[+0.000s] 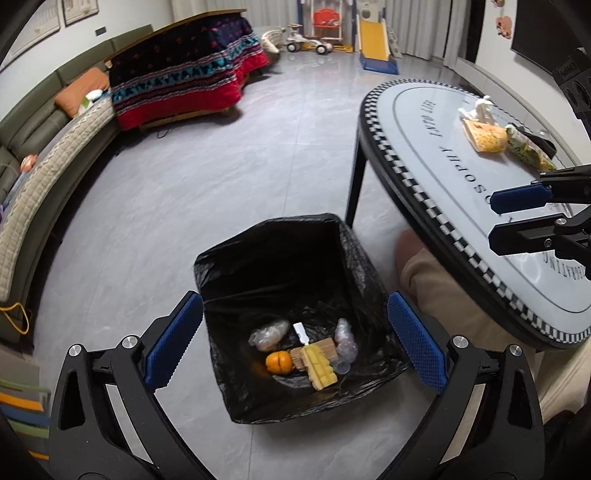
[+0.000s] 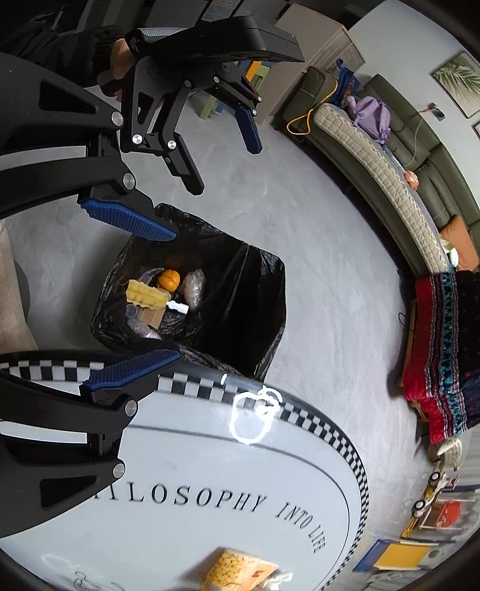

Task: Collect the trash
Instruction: 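Carry the sponge brush and cup over the black trash bag and release both, then move both open tools back over the remaining trash on the table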

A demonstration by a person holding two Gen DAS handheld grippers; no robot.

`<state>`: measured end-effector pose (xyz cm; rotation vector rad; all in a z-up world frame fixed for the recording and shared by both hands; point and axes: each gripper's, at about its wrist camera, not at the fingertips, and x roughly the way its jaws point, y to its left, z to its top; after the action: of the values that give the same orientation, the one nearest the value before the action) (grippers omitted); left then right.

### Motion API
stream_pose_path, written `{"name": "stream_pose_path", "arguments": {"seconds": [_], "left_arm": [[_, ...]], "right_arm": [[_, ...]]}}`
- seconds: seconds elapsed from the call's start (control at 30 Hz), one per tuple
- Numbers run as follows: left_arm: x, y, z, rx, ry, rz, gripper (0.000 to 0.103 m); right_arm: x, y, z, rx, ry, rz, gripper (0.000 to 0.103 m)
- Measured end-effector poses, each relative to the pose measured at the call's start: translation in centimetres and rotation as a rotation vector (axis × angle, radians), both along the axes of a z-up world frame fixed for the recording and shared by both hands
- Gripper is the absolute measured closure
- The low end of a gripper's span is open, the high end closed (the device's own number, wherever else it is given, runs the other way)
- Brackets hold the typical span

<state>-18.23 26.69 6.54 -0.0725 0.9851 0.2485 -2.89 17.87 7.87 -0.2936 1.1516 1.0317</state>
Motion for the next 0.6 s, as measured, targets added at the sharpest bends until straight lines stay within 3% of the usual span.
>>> {"name": "stream_pose_path", "arguments": {"seconds": [0.3, 0.6], "left_arm": [[5.1, -4.9, 1.8, -0.011, -0.035, -0.126, 0.006], [12.6, -12.2, 2.8, -0.012, -0.038, -0.283, 0.006]], "right_arm": [[2.5, -5.8, 1.3, 0.007, -0.035, -0.093, 0.040], [8.4, -14.1, 1.9, -0.030, -0.080, -0.262, 0.040]]}}
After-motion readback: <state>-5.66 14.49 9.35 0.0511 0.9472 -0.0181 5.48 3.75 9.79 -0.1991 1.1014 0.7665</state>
